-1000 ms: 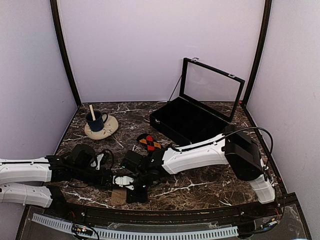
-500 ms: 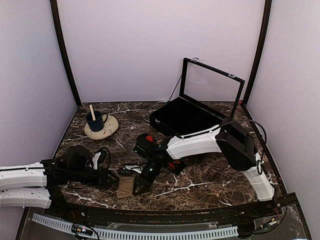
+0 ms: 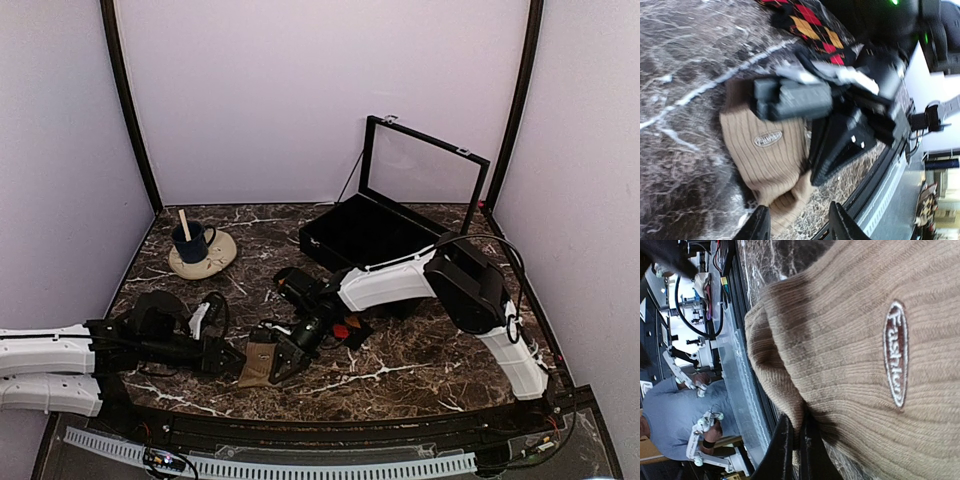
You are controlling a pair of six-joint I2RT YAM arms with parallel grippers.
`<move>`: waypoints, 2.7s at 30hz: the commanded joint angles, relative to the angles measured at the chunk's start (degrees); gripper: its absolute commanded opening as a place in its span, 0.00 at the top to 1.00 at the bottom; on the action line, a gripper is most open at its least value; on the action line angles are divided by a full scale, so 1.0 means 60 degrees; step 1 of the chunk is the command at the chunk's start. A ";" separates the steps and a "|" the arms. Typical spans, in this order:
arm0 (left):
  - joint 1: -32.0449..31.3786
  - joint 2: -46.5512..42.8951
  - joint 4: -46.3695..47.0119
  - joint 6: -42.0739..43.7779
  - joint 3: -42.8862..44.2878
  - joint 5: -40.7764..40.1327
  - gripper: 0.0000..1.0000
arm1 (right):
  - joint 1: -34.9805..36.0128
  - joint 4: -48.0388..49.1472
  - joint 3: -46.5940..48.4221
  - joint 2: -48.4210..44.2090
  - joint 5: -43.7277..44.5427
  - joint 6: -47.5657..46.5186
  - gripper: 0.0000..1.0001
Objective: Roll the socks
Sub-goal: Roll the sock at the corner of the board.
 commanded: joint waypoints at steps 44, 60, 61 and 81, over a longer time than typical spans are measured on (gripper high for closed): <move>-0.2387 0.5318 -0.2003 0.5543 0.3670 -0.1488 0.66 | -0.0670 -0.1458 -0.0111 0.0219 -0.0607 -0.0654 1.00; -0.2384 0.6326 -0.1981 0.5954 0.4017 -0.0913 0.90 | -0.0775 -0.1934 -0.0197 0.0202 -0.0546 -0.1106 1.00; -0.2387 0.6376 -0.1971 0.5970 0.4039 -0.0838 0.92 | -0.0773 -0.1982 -0.0196 0.0200 -0.0478 -0.1147 1.00; -0.0821 0.7636 -0.1874 0.5960 0.4246 0.3015 1.00 | -0.1006 -0.1746 -0.0890 -0.0315 0.0100 -0.1208 0.78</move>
